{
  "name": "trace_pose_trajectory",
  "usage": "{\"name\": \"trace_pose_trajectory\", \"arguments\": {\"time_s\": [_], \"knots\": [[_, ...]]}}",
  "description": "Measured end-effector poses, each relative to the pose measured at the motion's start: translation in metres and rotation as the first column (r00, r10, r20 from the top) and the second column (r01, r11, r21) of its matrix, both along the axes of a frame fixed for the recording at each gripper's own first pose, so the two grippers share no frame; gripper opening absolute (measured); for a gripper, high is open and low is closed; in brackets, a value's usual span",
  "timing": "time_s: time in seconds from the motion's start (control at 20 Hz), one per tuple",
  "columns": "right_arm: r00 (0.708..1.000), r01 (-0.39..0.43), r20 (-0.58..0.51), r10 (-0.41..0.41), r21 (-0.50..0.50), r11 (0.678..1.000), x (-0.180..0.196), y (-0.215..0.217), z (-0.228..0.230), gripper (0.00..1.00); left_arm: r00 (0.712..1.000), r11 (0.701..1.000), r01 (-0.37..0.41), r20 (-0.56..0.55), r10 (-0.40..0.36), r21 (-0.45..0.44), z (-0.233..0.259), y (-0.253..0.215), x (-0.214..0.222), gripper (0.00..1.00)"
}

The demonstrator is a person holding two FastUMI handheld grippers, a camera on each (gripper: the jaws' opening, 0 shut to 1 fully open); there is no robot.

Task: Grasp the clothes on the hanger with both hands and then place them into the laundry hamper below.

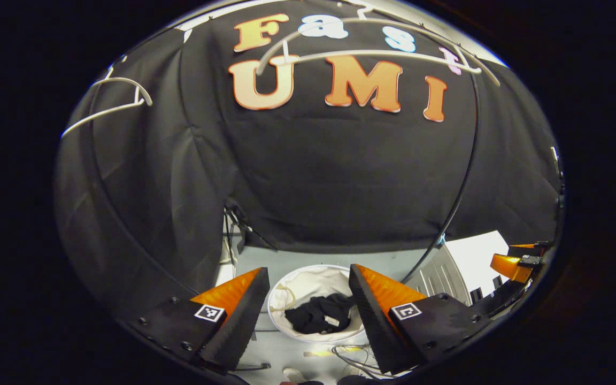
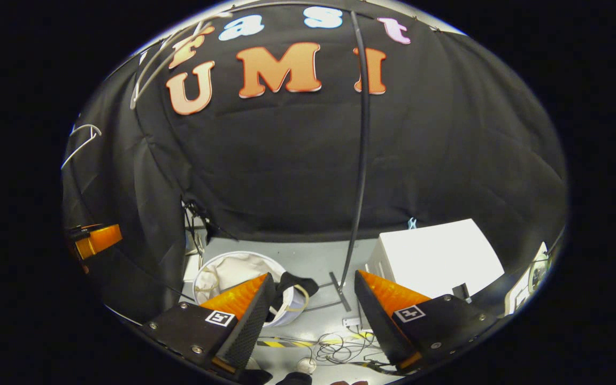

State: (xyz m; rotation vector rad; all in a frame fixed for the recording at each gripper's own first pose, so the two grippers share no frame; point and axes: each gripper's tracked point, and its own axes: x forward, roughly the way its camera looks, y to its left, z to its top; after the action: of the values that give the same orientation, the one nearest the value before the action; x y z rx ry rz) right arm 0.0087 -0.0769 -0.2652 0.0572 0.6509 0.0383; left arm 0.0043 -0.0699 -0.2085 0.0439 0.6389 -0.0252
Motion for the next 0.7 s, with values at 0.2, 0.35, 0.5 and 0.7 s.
{"name": "trace_pose_trajectory", "arguments": {"time_s": [0.2,0.35,0.5,0.7], "knots": [[0.987,0.001,0.158,0.007,-0.046,0.999,0.000,-0.026,0.077,0.93,0.989,0.999,-0.035,0.145,0.035,-0.003,0.071,0.000,0.002,0.97],[0.959,-0.030,0.278,0.053,-0.086,0.996,0.000,-0.029,0.137,0.93,0.962,0.999,-0.035,0.270,0.038,-0.015,0.125,0.002,-0.002,0.97],[0.923,-0.061,0.377,0.083,-0.070,0.996,-0.006,-0.023,0.192,0.92,0.924,0.999,-0.051,0.380,0.048,-0.002,0.185,0.003,-0.005,0.98],[0.872,-0.088,0.480,0.094,-0.036,0.996,-0.009,-0.017,0.249,0.99,0.875,0.996,-0.079,0.482,0.051,0.038,0.238,0.008,-0.007,0.96]]}}
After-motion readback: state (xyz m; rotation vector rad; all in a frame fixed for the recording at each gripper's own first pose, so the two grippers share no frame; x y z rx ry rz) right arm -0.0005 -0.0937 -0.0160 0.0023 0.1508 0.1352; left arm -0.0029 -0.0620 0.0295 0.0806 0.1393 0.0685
